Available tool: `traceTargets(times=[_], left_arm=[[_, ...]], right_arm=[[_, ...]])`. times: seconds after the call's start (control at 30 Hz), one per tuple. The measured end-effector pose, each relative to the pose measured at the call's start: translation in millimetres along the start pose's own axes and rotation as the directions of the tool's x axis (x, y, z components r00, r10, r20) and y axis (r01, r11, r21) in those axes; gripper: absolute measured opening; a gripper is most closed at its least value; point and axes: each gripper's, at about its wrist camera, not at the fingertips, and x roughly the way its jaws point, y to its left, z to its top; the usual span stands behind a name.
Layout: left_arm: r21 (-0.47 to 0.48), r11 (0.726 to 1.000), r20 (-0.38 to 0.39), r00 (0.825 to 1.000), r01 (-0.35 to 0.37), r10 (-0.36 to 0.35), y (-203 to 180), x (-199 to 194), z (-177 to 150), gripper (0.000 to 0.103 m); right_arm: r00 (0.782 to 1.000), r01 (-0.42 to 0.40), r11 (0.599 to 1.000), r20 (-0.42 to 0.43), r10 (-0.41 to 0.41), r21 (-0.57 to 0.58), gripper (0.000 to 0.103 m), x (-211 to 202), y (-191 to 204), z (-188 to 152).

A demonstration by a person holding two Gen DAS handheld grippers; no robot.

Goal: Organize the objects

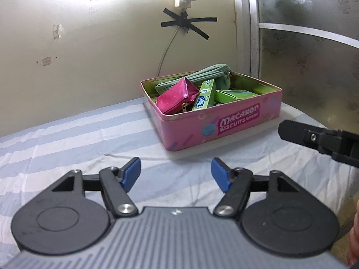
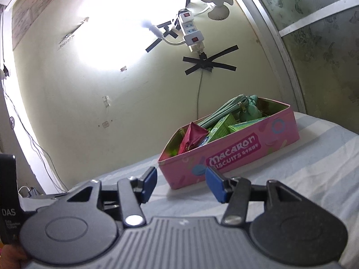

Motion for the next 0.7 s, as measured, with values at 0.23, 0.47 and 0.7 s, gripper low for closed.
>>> traceTargets(times=[0.23, 0.47, 0.7], left_arm=[[-0.006, 1.000, 0.021, 1.000, -0.008, 0.009, -7.2, -25.8, -9.0, 0.076], [-0.017, 0.999, 0.024, 0.999, -0.038, 0.038, -14.1, -43.4, -18.9, 0.081], [-0.022, 0.998, 0.013, 0.998, -0.064, 0.064, -16.3, -41.3, -21.9, 0.081]], right_arm=[[0.999, -0.016, 0.999, 0.033, 0.016, -0.028, 0.052, -28.2, 13.3, -2.2], [0.997, -0.013, 0.999, 0.078, 0.016, -0.037, 0.056, -51.3, 21.2, -3.0], [0.997, -0.001, 1.000, 0.073, 0.001, -0.001, 0.057, -49.2, 15.9, -5.8]])
